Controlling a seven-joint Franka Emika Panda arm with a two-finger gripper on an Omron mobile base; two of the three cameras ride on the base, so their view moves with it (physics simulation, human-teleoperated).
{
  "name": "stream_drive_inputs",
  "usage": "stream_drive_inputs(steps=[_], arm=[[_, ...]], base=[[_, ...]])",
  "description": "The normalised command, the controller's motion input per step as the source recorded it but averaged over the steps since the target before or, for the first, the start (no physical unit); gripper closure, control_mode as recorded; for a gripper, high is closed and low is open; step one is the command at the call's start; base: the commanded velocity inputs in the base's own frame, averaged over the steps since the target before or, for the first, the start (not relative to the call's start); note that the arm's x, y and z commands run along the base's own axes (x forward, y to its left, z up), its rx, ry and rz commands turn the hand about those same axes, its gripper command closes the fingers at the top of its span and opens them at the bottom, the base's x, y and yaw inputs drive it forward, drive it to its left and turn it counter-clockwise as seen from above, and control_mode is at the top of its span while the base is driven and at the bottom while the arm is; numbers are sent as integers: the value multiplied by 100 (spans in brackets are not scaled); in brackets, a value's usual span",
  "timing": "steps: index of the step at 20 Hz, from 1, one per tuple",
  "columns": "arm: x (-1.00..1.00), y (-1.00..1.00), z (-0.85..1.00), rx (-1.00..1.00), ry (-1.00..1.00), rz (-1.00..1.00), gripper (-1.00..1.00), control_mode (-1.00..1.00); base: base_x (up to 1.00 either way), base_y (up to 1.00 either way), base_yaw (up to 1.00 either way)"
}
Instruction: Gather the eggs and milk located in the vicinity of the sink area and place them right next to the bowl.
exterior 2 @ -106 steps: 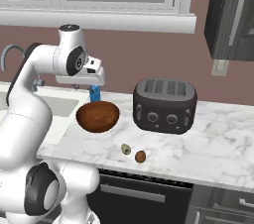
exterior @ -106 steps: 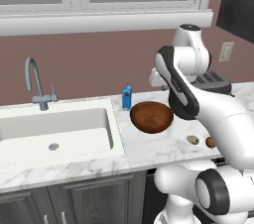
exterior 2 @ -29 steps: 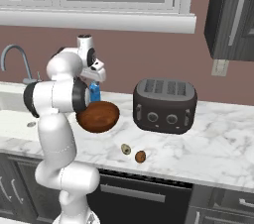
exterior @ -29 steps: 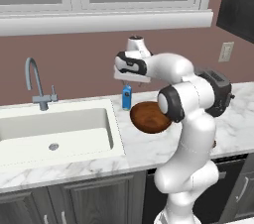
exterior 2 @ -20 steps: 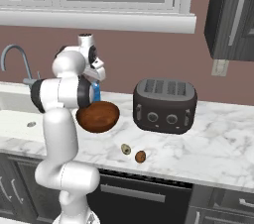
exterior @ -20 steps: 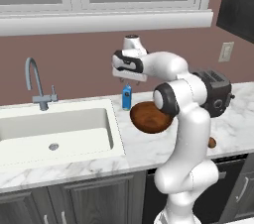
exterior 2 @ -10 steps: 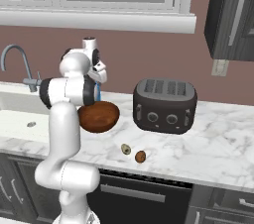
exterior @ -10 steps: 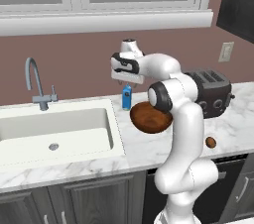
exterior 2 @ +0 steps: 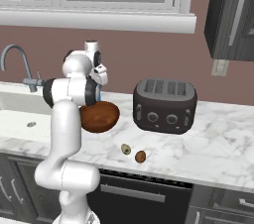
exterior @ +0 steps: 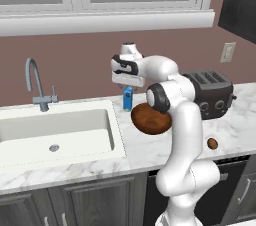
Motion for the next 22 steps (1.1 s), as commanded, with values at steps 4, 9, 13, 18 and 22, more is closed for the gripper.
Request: stream_drive_inputs(steps=[4,9,13,18,22], arm=[[0,0,-2,0,2,0,-100,-100],[-6,0,0,0,1,0,-100,-100],[-14,0,0,0,1,0,-100,-100],[0,0,0,0,0,0,-100,-100],[0,0,-7,0,0,0,-100,-100]], base=[[0,0,0],[0,0,0],[0,0,0],[0,0,0],[0,0,0]])
